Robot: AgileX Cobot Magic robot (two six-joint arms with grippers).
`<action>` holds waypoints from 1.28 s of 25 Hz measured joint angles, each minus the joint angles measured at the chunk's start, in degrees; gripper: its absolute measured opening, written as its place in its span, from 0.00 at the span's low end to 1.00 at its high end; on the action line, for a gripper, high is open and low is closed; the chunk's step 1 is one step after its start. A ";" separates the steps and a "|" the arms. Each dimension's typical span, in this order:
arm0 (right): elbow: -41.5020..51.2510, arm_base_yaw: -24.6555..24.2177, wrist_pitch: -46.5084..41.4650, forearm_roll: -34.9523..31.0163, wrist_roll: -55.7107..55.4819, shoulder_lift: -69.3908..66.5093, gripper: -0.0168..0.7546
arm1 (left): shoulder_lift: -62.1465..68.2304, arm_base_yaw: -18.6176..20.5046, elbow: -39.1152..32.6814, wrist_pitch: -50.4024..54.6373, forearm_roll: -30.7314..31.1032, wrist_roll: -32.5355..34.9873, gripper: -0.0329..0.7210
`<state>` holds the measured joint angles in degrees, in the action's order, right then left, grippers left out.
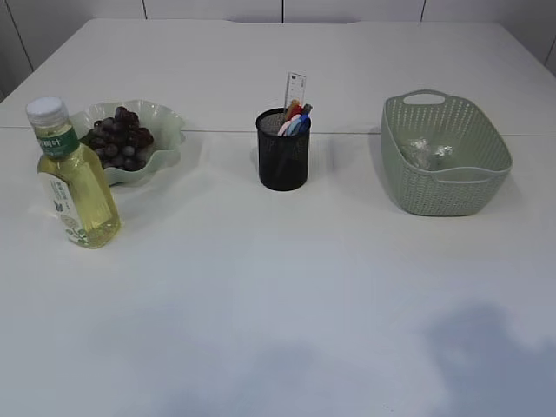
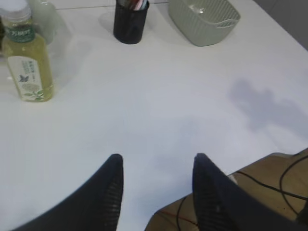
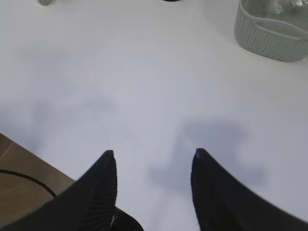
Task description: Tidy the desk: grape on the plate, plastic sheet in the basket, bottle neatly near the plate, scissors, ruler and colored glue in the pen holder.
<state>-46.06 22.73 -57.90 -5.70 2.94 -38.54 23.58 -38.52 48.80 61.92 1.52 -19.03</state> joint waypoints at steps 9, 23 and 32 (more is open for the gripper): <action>6.70 0.00 -4.16 1.14 1.45 18.53 0.54 | -7.21 2.46 -11.56 0.99 5.33 1.63 0.51; 12.77 0.00 -8.40 3.49 3.13 39.64 0.54 | -22.93 3.01 -16.29 8.67 4.25 7.98 0.48; 17.28 0.00 -7.75 3.37 4.03 39.64 0.54 | -22.93 3.11 -16.78 6.14 2.79 8.33 0.45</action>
<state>-28.78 22.73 -65.65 -2.33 6.97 1.11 0.65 -35.41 32.03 68.05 4.31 -10.70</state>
